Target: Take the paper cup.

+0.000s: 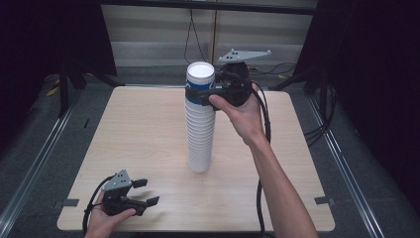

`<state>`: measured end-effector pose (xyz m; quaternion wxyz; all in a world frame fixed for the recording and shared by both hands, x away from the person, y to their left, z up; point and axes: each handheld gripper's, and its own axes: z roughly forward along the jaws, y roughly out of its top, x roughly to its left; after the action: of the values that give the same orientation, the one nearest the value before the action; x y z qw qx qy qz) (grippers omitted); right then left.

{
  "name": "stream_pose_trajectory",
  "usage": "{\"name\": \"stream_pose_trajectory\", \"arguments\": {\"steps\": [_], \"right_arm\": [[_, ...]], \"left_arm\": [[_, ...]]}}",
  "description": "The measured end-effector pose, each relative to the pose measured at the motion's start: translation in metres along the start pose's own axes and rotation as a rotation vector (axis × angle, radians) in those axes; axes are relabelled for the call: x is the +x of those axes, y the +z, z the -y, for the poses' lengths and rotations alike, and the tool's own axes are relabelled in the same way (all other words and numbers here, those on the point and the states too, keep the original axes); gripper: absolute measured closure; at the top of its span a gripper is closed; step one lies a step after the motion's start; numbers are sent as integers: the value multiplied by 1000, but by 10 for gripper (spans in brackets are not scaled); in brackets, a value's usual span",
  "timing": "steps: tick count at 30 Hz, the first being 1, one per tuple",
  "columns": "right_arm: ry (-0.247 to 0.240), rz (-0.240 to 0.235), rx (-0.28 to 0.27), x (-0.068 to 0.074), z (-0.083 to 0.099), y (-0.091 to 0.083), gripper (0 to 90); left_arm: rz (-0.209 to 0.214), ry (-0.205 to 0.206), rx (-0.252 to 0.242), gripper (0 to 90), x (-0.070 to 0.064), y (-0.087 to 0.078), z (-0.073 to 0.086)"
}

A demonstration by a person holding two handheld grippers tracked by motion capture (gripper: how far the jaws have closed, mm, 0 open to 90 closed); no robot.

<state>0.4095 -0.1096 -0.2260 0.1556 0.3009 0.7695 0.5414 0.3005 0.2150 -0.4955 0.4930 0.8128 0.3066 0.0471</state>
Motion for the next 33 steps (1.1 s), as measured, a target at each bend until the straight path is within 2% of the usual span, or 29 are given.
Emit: {"name": "stream_pose_trajectory", "arguments": {"steps": [5, 13, 23, 33], "right_arm": [[-10, 7, 4, 1, -1, 0, 229], [-13, 13, -26, 2, -3, -2, 234], [-9, 14, -101, 2, -6, -7, 242], [-7, 8, -146, 2, -6, -11, 246]], "left_arm": [[0, 0, 0, 201, 0, 0, 0], [-2, -2, -2, 202, 0, 0, 0], [-2, -2, -3, 202, 1, -1, 0], [-3, -3, -5, 202, 1, -1, 0]]}}
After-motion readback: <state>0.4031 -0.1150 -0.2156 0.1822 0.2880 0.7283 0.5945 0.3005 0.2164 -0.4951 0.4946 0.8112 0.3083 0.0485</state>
